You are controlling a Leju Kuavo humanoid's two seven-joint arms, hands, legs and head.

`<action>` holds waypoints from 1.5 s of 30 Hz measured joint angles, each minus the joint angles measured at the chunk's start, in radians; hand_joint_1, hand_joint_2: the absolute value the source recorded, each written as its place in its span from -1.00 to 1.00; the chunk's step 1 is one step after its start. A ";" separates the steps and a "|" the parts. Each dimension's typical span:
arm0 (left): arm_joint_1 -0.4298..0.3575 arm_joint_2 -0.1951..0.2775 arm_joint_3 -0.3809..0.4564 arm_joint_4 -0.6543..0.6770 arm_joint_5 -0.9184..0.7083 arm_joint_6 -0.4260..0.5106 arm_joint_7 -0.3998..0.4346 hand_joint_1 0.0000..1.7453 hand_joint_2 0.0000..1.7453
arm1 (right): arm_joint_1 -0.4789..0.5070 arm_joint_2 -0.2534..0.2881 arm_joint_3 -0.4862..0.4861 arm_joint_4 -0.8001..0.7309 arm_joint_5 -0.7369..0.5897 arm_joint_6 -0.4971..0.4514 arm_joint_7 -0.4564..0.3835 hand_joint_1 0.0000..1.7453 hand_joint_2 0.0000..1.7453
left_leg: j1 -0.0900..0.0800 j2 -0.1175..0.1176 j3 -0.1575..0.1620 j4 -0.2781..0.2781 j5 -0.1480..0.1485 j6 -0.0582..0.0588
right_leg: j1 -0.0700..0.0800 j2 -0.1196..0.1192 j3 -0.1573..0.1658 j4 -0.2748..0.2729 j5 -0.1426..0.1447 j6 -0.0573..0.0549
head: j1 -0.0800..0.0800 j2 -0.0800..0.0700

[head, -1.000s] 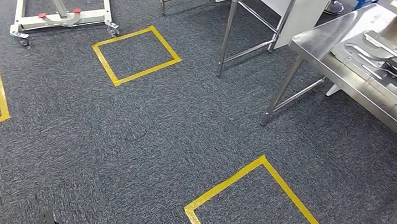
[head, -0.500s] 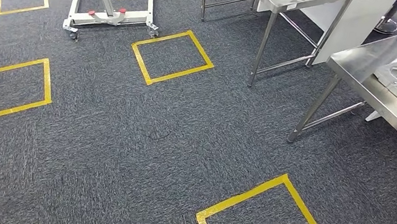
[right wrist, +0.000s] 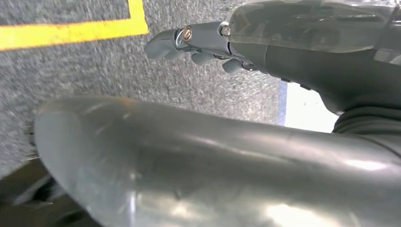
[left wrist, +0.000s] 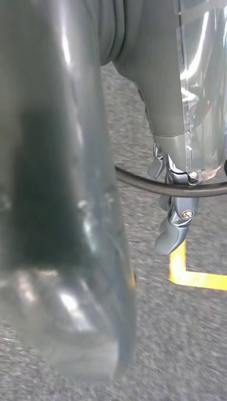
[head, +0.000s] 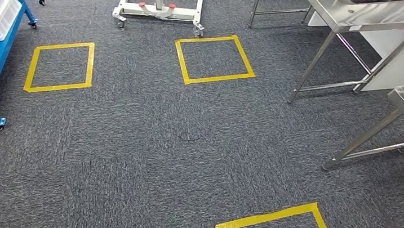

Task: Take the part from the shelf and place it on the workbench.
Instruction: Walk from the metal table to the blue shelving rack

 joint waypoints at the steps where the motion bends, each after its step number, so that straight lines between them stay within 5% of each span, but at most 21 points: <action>1: -0.006 0.000 0.033 -0.001 -0.020 -0.019 -0.005 -1.00 -1.00 | 0.001 0.001 -0.005 0.000 0.005 0.000 0.001 -1.00 -1.00 | -0.002 -0.013 0.000 0.001 0.000 0.000 | 0.000 0.003 -0.006 -0.001 0.018 -0.002 | 0.000 0.000; 5: -0.025 -0.001 0.100 -0.002 -0.033 -0.023 -0.014 -1.00 -1.00 | 0.005 0.003 -0.021 0.000 0.012 0.001 0.002 -1.00 -1.00 | -0.004 -0.062 0.000 0.010 -0.002 -0.010 | 0.002 0.059 0.077 -0.220 0.149 -0.016 | 0.000 0.000; 8: -0.027 -0.003 0.115 -0.006 0.007 0.007 -0.015 -1.00 -1.00 | 0.000 0.004 -0.028 -0.001 0.022 -0.002 0.006 -1.00 -1.00 | -0.002 -0.089 -0.008 0.008 0.004 -0.029 | 0.008 0.061 0.087 -0.253 0.159 -0.028 | 0.000 0.000; 10: -0.013 -0.007 0.077 -0.019 0.072 0.091 -0.006 -1.00 -1.00 | -0.003 0.006 -0.030 -0.002 0.033 -0.008 0.010 -1.00 -1.00 | -0.002 -0.067 -0.017 0.025 -0.008 -0.038 | 0.005 0.038 0.091 -0.262 0.166 -0.042 | 0.000 0.000; 13: 0.005 -0.008 -0.020 -0.044 0.125 0.167 0.008 -1.00 -1.00 | 0.004 0.009 -0.037 -0.003 0.040 -0.011 0.010 -1.00 -1.00 | -0.001 0.004 -0.083 0.174 -0.101 -0.049 | 0.006 -0.005 0.092 -0.269 0.170 -0.058 | -0.001 0.000; 15: 0.011 -0.009 -0.058 -0.055 0.132 0.174 0.014 -1.00 -1.00 | 0.006 0.009 -0.041 -0.003 0.044 -0.010 0.010 -1.00 -1.00 | 0.003 0.016 -0.129 0.282 -0.147 -0.057 | 0.010 -0.038 0.090 -0.268 0.169 -0.060 | -0.001 0.000; 16: 0.016 -0.010 -0.070 -0.061 0.133 0.174 0.017 -1.00 -1.00 | 0.006 0.010 -0.042 -0.003 0.046 -0.010 0.010 -1.00 -1.00 | 0.006 0.020 -0.128 0.291 -0.144 -0.060 | 0.010 -0.052 0.090 -0.268 0.168 -0.060 | -0.001 0.000; 18: 0.025 -0.011 -0.086 -0.074 0.134 0.171 0.022 -1.00 -1.00 | 0.005 0.010 -0.043 -0.003 0.050 -0.010 0.010 -1.00 -1.00 | 0.009 0.039 -0.067 0.192 -0.091 -0.061 | 0.011 -0.075 0.092 -0.266 0.165 -0.056 | -0.001 0.000; 20: 0.029 -0.011 -0.095 -0.086 0.133 0.165 0.024 -1.00 -1.00 | 0.004 0.010 -0.044 -0.003 0.051 -0.010 0.010 -1.00 -1.00 | 0.006 0.082 0.009 0.057 -0.047 -0.052 | 0.014 -0.095 0.098 -0.264 0.159 -0.046 | -0.001 0.000; 22: 0.030 -0.011 -0.101 -0.096 0.132 0.162 0.025 -1.00 -1.00 | 0.001 0.010 -0.044 -0.003 0.051 -0.012 0.010 -1.00 -1.00 | -0.001 0.100 0.032 0.008 -0.038 -0.038 | 0.016 -0.112 0.104 -0.263 0.154 -0.034 | 0.000 0.000; 24: 0.034 -0.011 -0.103 -0.102 0.132 0.161 0.026 -1.00 -1.00 | -0.004 0.011 -0.045 -0.004 0.052 -0.013 0.010 -1.00 -1.00 | -0.002 0.078 0.032 0.004 -0.033 -0.026 | 0.014 -0.121 0.111 -0.263 0.151 -0.022 | -0.001 0.000; 26: 0.038 -0.012 -0.104 -0.106 0.132 0.161 0.027 -1.00 -1.00 | -0.006 0.012 -0.045 -0.006 0.053 -0.013 0.010 -1.00 -1.00 | 0.002 0.058 0.035 -0.006 -0.023 -0.012 | 0.009 -0.076 0.101 -0.233 0.124 -0.010 | 0.000 0.000; 28: 0.037 -0.013 -0.106 -0.109 0.131 0.160 0.027 -1.00 -1.00 | -0.003 0.012 -0.045 -0.006 0.054 -0.013 0.010 -1.00 -1.00 | 0.003 0.036 0.033 -0.010 -0.016 -0.003 | 0.005 -0.015 0.050 -0.125 0.060 -0.004 | 0.000 0.000; 30: 0.037 -0.013 -0.108 -0.110 0.129 0.154 0.028 -1.00 -1.00 | 0.000 0.012 -0.045 -0.006 0.055 -0.013 0.010 -1.00 -1.00 | 0.001 0.009 0.029 -0.009 -0.014 0.000 | 0.005 0.002 -0.014 -0.001 0.014 -0.002 | 0.000 0.000; 32: 0.037 -0.013 -0.105 -0.110 0.123 0.141 0.029 -1.00 -1.00 | 0.001 0.012 -0.045 -0.006 0.059 -0.013 0.010 -1.00 -1.00 | 0.000 -0.020 0.029 -0.007 -0.015 -0.001 | 0.004 0.005 -0.025 0.002 0.045 -0.003 | 0.000 0.000; 34: 0.035 -0.013 -0.098 -0.110 0.110 0.122 0.030 -1.00 -1.00 | 0.003 0.011 -0.045 -0.006 0.063 -0.013 0.010 -1.00 -1.00 | 0.000 -0.048 0.031 -0.003 -0.017 -0.004 | 0.002 0.031 0.024 -0.121 0.125 -0.008 | 0.000 0.000; 36: 0.029 -0.013 -0.085 -0.111 0.084 0.093 0.028 -1.00 -1.00 | 0.004 0.010 -0.046 -0.006 0.071 -0.014 0.008 -1.00 -1.00 | -0.001 -0.072 0.027 0.003 -0.019 -0.014 | 0.001 0.067 0.065 -0.225 0.167 -0.014 | 0.000 0.000; 37: 0.024 -0.013 -0.073 -0.112 0.063 0.073 0.024 -1.00 -1.00 | 0.003 0.010 -0.046 -0.006 0.077 -0.015 0.004 -1.00 -1.00 | -0.001 -0.081 0.023 0.004 -0.019 -0.020 | 0.002 0.077 0.071 -0.242 0.169 -0.019 | 0.000 0.000; 42: -0.005 -0.006 0.005 -0.112 -0.053 -0.025 -0.014 -1.00 -1.00 | -0.005 0.006 -0.046 -0.007 0.111 -0.023 -0.032 -1.00 -1.00 | 0.000 -0.112 0.013 -0.001 -0.012 -0.044 | 0.002 0.046 0.074 -0.254 0.176 -0.039 | -0.001 0.000; 45: -0.022 -0.003 0.035 -0.111 -0.094 -0.049 -0.033 -1.00 -1.00 | -0.004 0.003 -0.046 -0.008 0.120 -0.031 -0.048 -1.00 -1.00 | 0.001 -0.085 0.009 0.014 -0.023 -0.044 | 0.001 0.035 0.076 -0.259 0.179 -0.046 | -0.001 0.000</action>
